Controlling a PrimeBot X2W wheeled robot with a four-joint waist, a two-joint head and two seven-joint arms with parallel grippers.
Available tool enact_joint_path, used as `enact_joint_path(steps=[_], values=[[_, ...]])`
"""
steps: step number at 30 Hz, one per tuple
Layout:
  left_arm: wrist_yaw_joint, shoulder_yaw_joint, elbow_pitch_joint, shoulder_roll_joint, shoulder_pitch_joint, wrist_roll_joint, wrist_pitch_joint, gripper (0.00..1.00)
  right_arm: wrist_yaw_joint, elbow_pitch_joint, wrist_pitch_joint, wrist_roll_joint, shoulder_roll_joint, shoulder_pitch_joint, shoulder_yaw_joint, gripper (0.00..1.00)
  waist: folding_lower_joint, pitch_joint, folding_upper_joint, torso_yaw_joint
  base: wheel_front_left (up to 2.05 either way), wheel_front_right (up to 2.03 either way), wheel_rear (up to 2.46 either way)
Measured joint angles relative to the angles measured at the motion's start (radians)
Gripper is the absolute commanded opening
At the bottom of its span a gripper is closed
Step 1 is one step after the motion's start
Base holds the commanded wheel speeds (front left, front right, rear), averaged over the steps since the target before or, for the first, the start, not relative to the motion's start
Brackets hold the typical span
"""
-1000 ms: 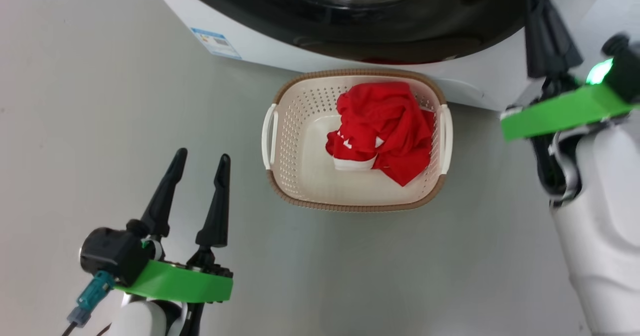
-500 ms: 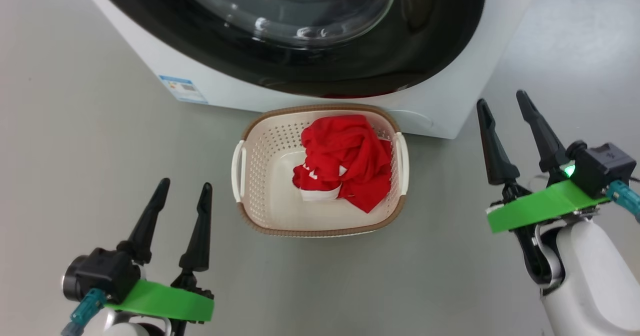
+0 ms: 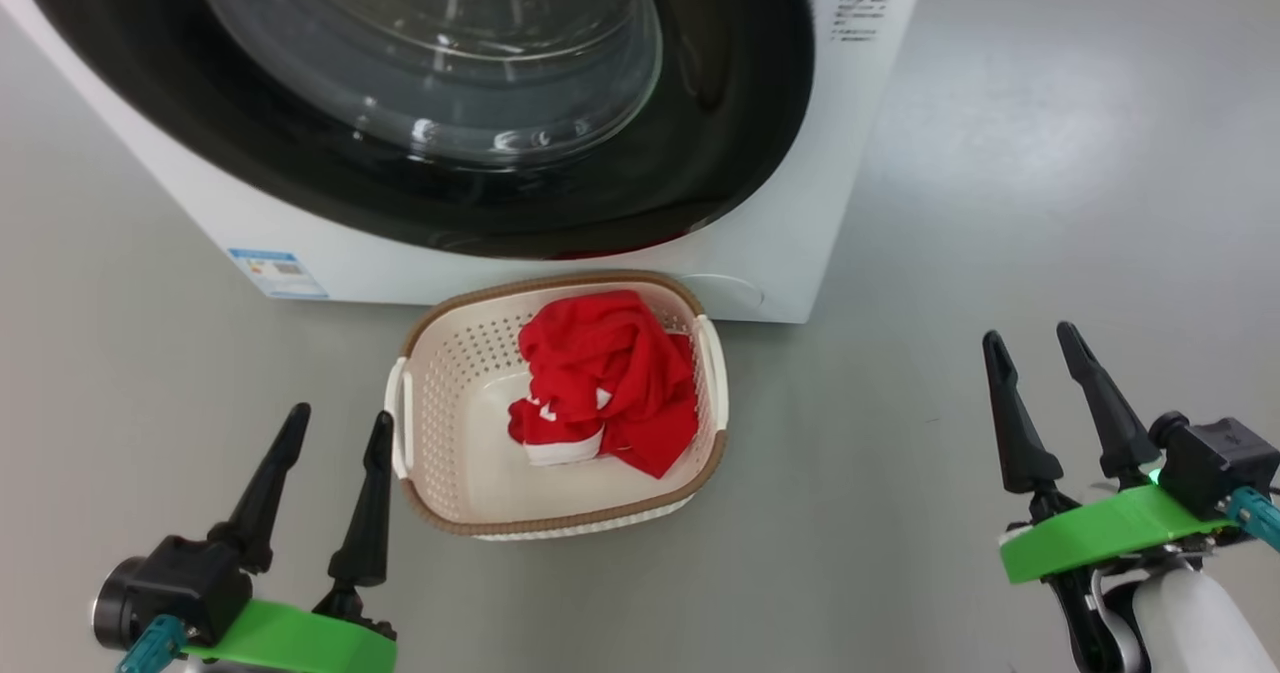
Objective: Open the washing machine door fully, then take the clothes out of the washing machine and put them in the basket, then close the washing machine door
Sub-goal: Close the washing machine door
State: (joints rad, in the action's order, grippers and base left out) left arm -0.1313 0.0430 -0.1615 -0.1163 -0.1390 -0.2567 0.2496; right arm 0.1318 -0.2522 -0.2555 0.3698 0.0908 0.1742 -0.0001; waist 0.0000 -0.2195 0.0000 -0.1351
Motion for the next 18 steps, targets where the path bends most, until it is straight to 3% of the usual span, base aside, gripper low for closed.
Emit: enact_joint_path(steps=[18], values=[[0.0, -0.007, 0.003, -0.034, 0.081, -0.008, 0.0, 1.0, 0.0, 0.043, 0.0, 0.007, -0.024, -0.181, -0.089, 1.0, 0.0, 0.099, 0.0, 0.096, 0.0, 0.0, 0.0]])
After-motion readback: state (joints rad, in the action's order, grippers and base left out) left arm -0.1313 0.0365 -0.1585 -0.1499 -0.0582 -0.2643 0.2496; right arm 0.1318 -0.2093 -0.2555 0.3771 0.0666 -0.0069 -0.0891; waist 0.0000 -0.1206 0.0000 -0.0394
